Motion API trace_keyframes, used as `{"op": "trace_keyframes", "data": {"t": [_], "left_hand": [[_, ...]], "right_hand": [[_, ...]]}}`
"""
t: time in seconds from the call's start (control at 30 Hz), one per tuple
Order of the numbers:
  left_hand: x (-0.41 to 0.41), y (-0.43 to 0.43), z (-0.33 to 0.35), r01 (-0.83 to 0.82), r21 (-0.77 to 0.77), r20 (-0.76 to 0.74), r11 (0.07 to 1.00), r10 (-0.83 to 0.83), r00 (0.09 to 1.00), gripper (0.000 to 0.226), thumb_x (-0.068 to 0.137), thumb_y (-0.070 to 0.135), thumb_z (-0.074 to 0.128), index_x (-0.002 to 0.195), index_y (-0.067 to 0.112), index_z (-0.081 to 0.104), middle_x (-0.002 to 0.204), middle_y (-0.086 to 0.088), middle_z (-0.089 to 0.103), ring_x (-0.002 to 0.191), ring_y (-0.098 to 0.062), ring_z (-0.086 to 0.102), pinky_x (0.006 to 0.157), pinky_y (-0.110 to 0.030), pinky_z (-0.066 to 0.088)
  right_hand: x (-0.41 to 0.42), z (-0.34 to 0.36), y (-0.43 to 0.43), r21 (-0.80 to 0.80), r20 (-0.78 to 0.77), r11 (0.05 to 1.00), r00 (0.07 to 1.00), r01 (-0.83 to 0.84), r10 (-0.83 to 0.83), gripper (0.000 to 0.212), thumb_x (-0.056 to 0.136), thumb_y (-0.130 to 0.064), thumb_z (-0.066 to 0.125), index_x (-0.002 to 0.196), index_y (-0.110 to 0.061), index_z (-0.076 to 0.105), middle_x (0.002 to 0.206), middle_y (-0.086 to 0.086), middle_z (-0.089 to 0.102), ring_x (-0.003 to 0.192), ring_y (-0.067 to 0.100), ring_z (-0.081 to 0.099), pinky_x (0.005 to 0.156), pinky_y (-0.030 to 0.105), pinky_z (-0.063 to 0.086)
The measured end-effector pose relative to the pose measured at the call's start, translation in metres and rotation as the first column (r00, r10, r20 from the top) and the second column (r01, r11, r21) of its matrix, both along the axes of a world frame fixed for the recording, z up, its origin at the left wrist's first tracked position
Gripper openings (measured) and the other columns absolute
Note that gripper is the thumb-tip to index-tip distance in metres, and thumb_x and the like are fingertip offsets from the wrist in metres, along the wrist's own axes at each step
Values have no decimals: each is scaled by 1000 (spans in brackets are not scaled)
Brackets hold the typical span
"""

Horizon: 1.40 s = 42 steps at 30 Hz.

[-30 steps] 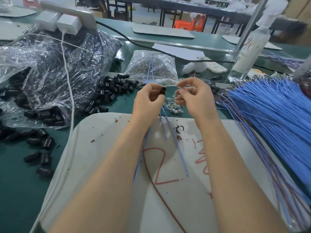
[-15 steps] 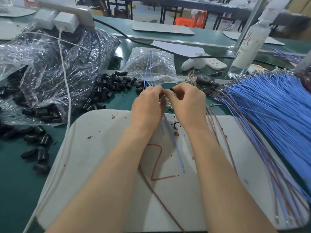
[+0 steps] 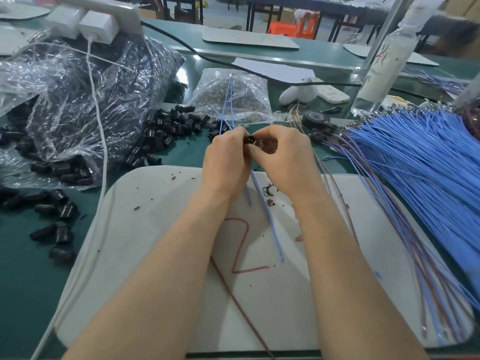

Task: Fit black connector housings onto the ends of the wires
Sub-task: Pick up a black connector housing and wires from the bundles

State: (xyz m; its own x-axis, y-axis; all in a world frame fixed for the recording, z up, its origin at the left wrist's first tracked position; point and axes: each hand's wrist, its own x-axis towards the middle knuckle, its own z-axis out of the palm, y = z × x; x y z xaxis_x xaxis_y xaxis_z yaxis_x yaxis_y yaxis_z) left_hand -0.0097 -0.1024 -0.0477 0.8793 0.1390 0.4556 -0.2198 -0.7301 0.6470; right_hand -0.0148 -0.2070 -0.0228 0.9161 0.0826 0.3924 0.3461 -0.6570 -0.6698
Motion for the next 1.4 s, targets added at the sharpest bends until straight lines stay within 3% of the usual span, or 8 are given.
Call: {"op": "trace_keyframes", "data": {"t": [0.07,0.17,0.47,0.53,0.77,0.9,1.03,1.4], "left_hand": [[0,2,-1,10,-10,22,1000,-10,1000,16,85,5,52,93,4,65,85,-12,68,80,-33,59,70,-40,46],[1,3,-1,22,-20,30,1000,-21,999,14,86,5,53,92,6,66,84,-10,69,78,-30,60,70,-37,46],[1,2,-1,44,19,48,999,-45,998,13,90,8,52,89,6,64,74,-5,60,75,-30,54,65,-38,42],[1,2,-1,47,28,57,998,-49,997,13,90,7,50,86,9,63,71,0,54,74,-29,53,63,-36,38],[2,3,-4,100,-38,78,994,-97,992,21,90,5,51,103,11,66,93,-6,64,84,-27,57,74,-40,47],[3,3,-3,176,-68,81,982,-170,982,22,90,7,54,105,13,67,87,0,55,78,-20,52,75,-38,48],[1,1,0,200,-69,110,977,-192,975,24,90,10,57,112,14,66,90,1,56,72,-17,49,75,-37,48],[0,1,1,171,-101,74,980,-164,984,11,88,3,51,96,3,59,85,-10,66,79,-32,59,74,-45,49]], "right_hand": [[0,3,-5,6,-22,1000,999,-25,25,18,84,-10,64,100,-15,72,87,-2,70,75,9,61,78,18,48],[1,7,-12,98,-16,995,1000,-12,14,26,87,-4,59,108,-18,65,89,-4,68,76,9,64,80,18,50],[0,11,-13,149,-17,987,998,-56,59,17,86,-7,64,94,-20,72,88,-6,69,75,-3,61,71,5,44],[-1,11,-13,125,-3,990,998,-61,61,18,87,-7,63,94,-21,72,89,-4,69,77,-2,62,74,7,46],[-2,12,-13,100,47,994,998,37,-42,22,84,-4,59,88,-21,71,93,3,68,76,7,63,78,17,51],[-1,8,-8,39,5,998,999,42,-42,15,82,-12,70,97,-13,71,101,7,64,82,13,64,84,21,50],[0,5,-5,49,73,995,993,86,-89,13,82,-13,70,94,-10,70,97,7,62,79,14,60,79,18,47],[-2,4,-3,5,117,996,989,92,-92,12,79,-14,73,88,-9,68,92,7,59,79,20,61,78,26,47]]}}
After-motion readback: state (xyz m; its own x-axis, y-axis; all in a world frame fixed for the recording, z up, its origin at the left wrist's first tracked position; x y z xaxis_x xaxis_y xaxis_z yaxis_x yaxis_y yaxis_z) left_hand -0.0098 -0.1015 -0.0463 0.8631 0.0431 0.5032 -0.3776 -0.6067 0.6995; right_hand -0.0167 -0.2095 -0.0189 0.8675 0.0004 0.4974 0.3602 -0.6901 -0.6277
